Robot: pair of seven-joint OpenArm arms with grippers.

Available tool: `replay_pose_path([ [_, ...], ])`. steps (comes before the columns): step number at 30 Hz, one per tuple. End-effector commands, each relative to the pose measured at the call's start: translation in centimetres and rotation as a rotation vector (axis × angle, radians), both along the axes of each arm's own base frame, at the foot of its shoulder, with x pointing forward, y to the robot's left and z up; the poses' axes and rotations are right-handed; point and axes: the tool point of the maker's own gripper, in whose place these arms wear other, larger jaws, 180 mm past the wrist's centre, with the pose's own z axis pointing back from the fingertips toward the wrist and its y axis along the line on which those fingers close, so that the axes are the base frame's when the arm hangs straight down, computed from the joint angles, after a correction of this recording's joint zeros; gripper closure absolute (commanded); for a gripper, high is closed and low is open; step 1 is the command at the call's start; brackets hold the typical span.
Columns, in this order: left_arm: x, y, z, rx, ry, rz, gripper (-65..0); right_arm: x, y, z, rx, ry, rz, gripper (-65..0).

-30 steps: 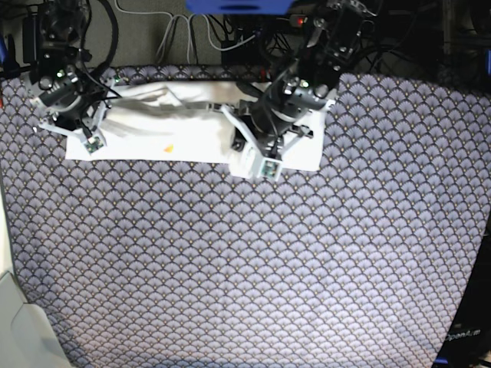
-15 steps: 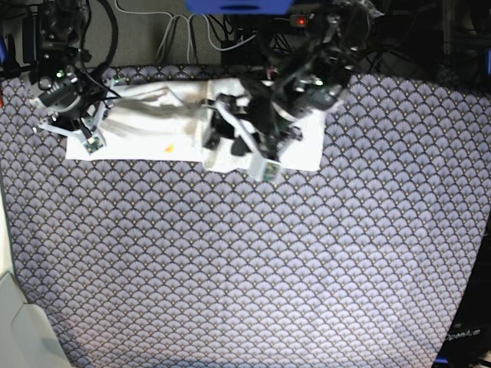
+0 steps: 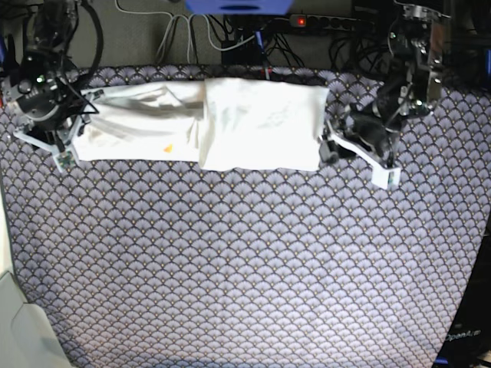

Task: Fold the T-shirt properly
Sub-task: 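Fold the strip end with the left gripper toward the middle, then regrasp the strip end with the right gripper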

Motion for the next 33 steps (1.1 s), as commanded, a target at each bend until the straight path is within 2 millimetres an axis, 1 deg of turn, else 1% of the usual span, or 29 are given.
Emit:
replay_pose_path([
  [1,0.9,0.5,0.7,0.014,-0.041,-0.005,-14.0,0.7,-1.1,1.4,-0.025,-0.044,-0.027,-28.8],
  [2,0.8,0.8,0.2,0.028,-0.029,-0.002,-8.7,0.6,-1.6,1.6,-0.023,-0.054,-0.052,-28.8],
  [4,0.6,1.0,-0.3,0.049,-0.017,-0.007,-0.2,0.8,-2.4,2.0,-0.025,-0.073,-0.085,-29.5],
  [7,0.6,1.1,-0.4,0.055,-0.015,-0.009,-0.9,0.8,-3.0,2.3,-0.025,-0.084,-0.109,-33.3],
  [11,0.6,1.3,-0.4,0.069,-0.017,-0.009,-0.4,0.7,-2.2,1.9,0.0,-0.083,-0.115,-34.6],
  [14,0.5,1.3,-0.7,0.074,-0.012,-0.006,-0.4,0.6,-1.0,1.2,0.041,-0.078,-0.124,-34.6],
  [18,0.5,1.4,-0.8,0.077,-0.011,-0.006,-0.4,0.6,0.0,0.7,0.072,-0.077,-0.125,-34.6],
  [21,0.5,1.4,-0.9,0.077,-0.008,-0.006,-0.4,1.3,0.5,0.9,0.094,-0.097,-0.133,-34.6],
  [24,0.4,1.4,-0.9,0.08,-0.008,-0.008,-0.4,1.7,0.5,0.2,0.112,-0.087,-0.141,-34.6],
  [27,0.4,1.5,-0.9,0.083,-0.006,-0.008,-0.4,1.3,0.3,-0.8,0.117,-0.041,-0.154,-34.5],
  [30,0.4,1.5,-0.8,0.083,-0.008,-0.008,-0.4,1.8,0.0,-0.7,0.118,-0.032,-0.168,-34.6],
  [32,0.5,1.5,-0.8,0.083,-0.011,-0.009,-0.3,1.3,-0.7,-0.8,0.113,-0.019,-0.2,-34.7],
  [33,0.5,1.5,-0.8,0.083,-0.011,-0.009,-0.3,1.6,-1.0,-0.5,0.113,-0.027,-0.213,-34.8],
])
